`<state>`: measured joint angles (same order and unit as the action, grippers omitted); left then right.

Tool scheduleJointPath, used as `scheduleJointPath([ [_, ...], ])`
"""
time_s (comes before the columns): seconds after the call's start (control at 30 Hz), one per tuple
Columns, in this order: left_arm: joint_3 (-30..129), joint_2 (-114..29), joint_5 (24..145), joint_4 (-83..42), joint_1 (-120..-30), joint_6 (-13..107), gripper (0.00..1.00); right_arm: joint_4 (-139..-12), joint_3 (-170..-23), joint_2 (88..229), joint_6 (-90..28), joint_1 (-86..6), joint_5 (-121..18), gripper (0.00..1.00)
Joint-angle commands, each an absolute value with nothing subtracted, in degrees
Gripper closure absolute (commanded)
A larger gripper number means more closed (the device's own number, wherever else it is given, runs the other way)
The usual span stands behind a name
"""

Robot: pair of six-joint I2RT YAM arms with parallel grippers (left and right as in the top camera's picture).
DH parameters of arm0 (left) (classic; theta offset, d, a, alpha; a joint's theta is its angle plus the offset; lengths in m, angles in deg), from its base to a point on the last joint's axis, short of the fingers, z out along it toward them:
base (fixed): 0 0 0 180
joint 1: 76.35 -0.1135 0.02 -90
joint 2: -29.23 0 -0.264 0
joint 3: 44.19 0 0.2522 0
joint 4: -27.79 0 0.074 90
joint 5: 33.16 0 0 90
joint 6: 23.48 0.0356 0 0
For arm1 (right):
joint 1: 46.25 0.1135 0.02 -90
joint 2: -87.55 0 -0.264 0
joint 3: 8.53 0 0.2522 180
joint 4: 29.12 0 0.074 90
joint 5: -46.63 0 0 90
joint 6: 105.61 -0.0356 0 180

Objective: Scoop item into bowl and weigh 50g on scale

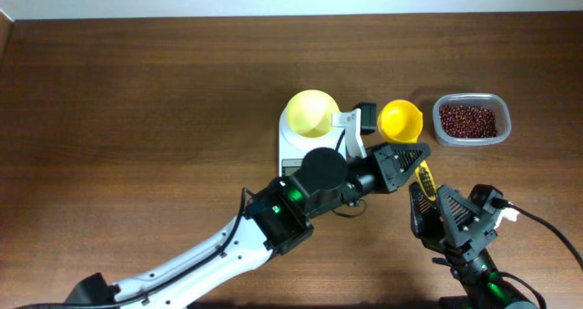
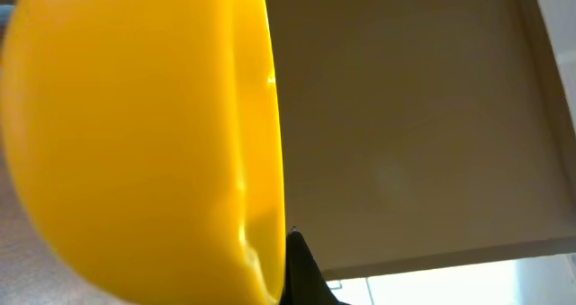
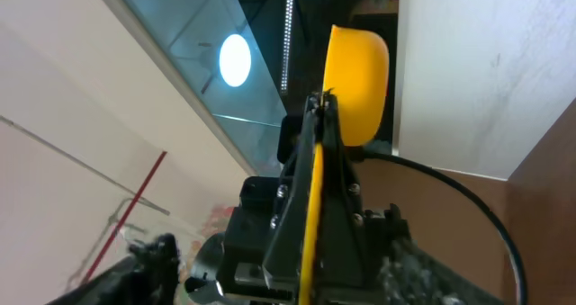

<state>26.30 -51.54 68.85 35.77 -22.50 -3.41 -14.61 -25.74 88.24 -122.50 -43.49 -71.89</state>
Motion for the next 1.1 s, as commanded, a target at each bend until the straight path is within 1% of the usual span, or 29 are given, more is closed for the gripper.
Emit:
scheduleJointPath([
  [0.0,26.84,-51.93,67.93,36.29,-22.33,-3.26,1.00,-15.74,-26.37,87.91,-122.63,-43.66,-71.73,0.36],
  [0.07,26.84,-51.93,67.93,36.27,-22.35,-3.24,1.00,-17.12,-26.37,87.91,-122.65,-43.66,-71.58,0.43],
  [0.1,26.84,-51.93,67.91,36.29,-22.35,-3.04,1.00,-17.16,-26.37,87.91,-122.63,-43.66,-71.56,0.48],
  [0.2,26.84,-51.93,67.93,36.03,-22.35,-2.84,1.00,-17.14,-26.37,87.91,-122.65,-43.66,-71.08,0.57],
  [0.33,26.84,-51.93,67.93,34.68,-22.35,-2.86,1.00,-16.97,-26.37,87.91,-125.84,-43.66,-70.99,0.57],
  [0.53,26.84,-51.93,69.07,34.52,-22.33,-2.86,1.00,-16.99,-26.37,87.91,-125.84,-43.66,-71.17,0.57],
  [0.63,26.84,-51.93,69.11,34.52,-22.33,-2.86,1.00,-16.97,-26.37,87.91,-125.84,-43.66,-71.12,0.61],
  [1.07,26.84,-51.93,69.48,32.80,-22.22,-2.89,1.00,-17.16,-26.37,87.91,-125.82,-43.66,-69.20,0.61],
])
